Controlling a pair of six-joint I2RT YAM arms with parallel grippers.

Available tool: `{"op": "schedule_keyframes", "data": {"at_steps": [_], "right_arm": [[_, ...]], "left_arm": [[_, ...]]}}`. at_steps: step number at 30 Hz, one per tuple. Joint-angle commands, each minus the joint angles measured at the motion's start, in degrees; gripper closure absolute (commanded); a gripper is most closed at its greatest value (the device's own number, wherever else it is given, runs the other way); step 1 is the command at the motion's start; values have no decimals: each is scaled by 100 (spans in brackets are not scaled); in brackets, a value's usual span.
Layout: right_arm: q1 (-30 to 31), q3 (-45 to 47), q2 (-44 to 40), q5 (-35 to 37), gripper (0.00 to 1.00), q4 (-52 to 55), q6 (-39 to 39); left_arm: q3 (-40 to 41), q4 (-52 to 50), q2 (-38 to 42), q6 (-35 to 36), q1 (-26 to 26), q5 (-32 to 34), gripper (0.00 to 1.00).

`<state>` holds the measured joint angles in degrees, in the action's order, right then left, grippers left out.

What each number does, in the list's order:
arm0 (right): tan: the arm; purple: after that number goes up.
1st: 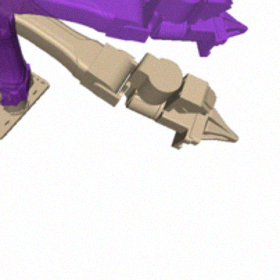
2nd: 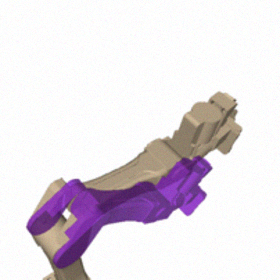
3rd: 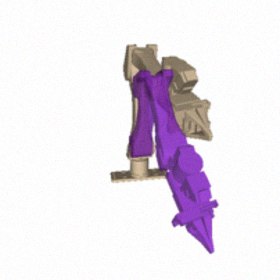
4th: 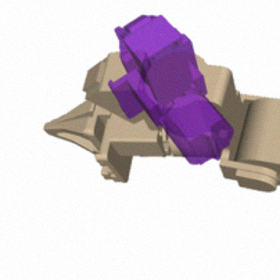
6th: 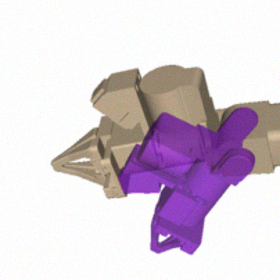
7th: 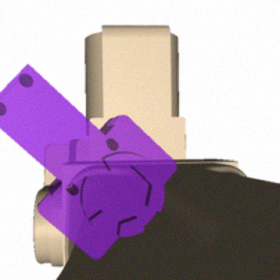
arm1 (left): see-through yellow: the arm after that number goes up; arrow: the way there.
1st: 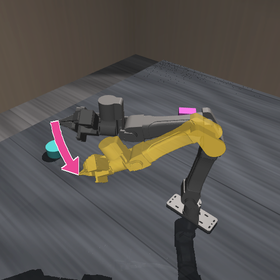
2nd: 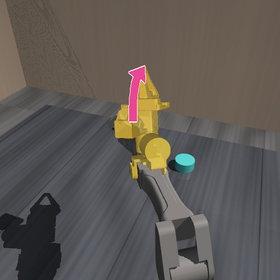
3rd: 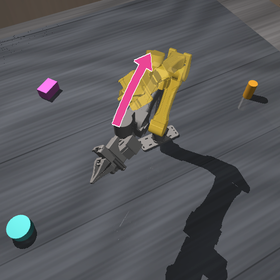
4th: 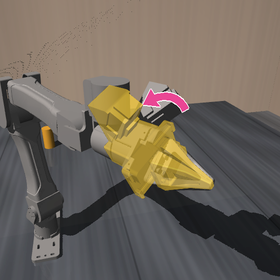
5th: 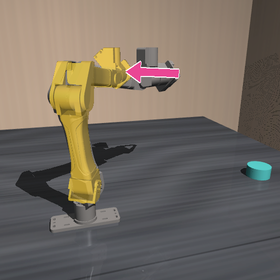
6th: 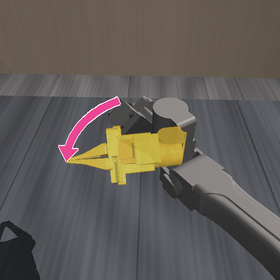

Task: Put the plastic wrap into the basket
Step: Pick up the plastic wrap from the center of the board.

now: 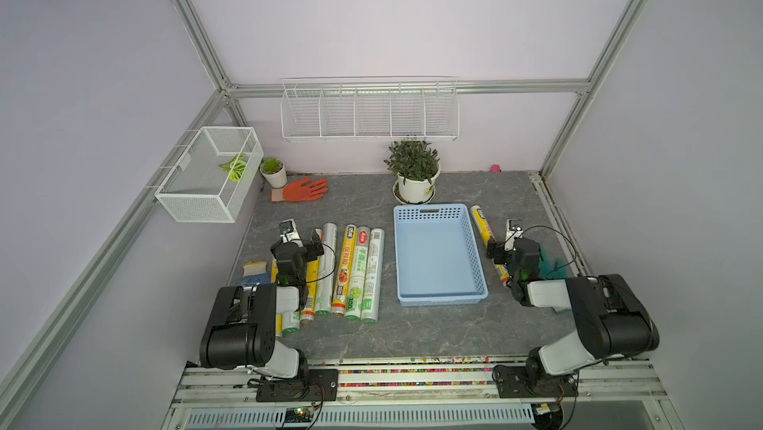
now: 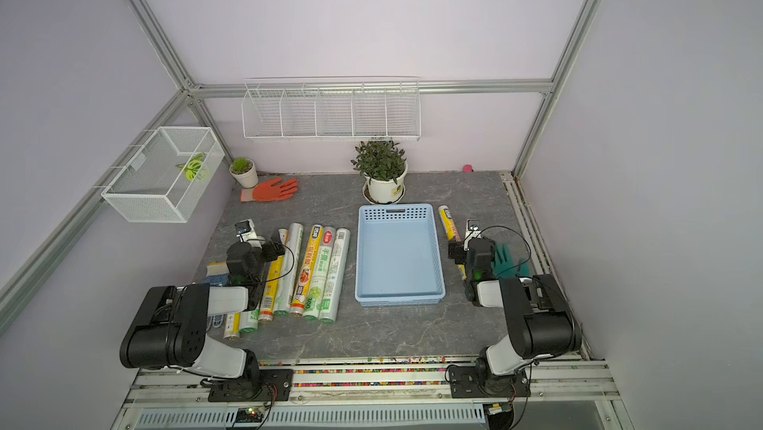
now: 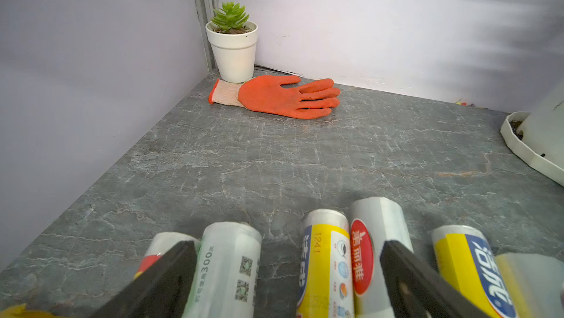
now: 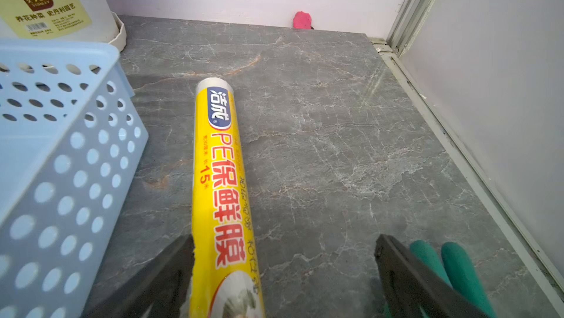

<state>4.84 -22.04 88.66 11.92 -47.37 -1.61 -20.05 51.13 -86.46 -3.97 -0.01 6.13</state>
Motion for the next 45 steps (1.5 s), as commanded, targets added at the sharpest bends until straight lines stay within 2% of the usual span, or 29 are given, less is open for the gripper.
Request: {"op": "schedule_keyframes", "data": {"at_steps": [1,17,19,21,23,24,26,27,28,29,30,33,36,37,39,43,45], "right_arm": [[-21,-74,-116,-32,2,13,51],[-137,-110,-153,-100,2,106,-21],[-137,-29,-249,-147,2,18,32],[-123,68,-493,-145,2,-94,94],[-124,-161,-962,93,2,808,-21],[-128,-427,-1214,315,2,1739,-124],[-140,-1153,-1492,740,2,3545,-759],[-174,-1506,-1508,830,2,4467,-1446],[-261,-1873,-1454,467,2,5266,-1962],[-341,-2133,-1351,-56,2,5736,-2047],[-385,-2442,-1200,-529,3,6232,-1945],[-413,-2763,-877,-948,3,6913,-2056],[-423,-2830,-841,-1335,6,7159,-1907],[-423,-2841,-867,-1418,8,7217,-1861],[-423,-2840,-903,-1608,12,7249,-1746],[-410,-3007,-739,-1883,17,7416,-1624],[-416,-3149,-587,-1801,20,7553,-1600]], "left_arm": [[-129,-60,6,107,2,-109,0],[-110,-47,22,121,1,-120,0],[-20,58,184,272,-14,-248,0],[83,27,532,277,-60,-24,0],[-38,-732,1169,44,-60,285,0],[-205,-1469,1574,-262,-60,461,0],[-583,-2603,2169,-652,-52,496,0],[-779,-3052,2416,-868,-56,391,0],[-921,-3451,2624,-1173,-54,276,0],[-995,-3668,2779,-1454,-55,143,0],[-1042,-3812,2930,-1750,-59,-102,0],[-981,-3939,3125,-2515,-52,-986,0],[-970,-3431,2868,-2794,-59,-2619,0],[-1093,-3454,2688,-2908,-125,-3105,0],[-1391,-3783,2360,-2846,-575,-3316,0],[-2216,-4768,1710,-2468,-1980,-2607,0],[-2651,-5172,1376,-2409,-2593,-2356,0]]}}
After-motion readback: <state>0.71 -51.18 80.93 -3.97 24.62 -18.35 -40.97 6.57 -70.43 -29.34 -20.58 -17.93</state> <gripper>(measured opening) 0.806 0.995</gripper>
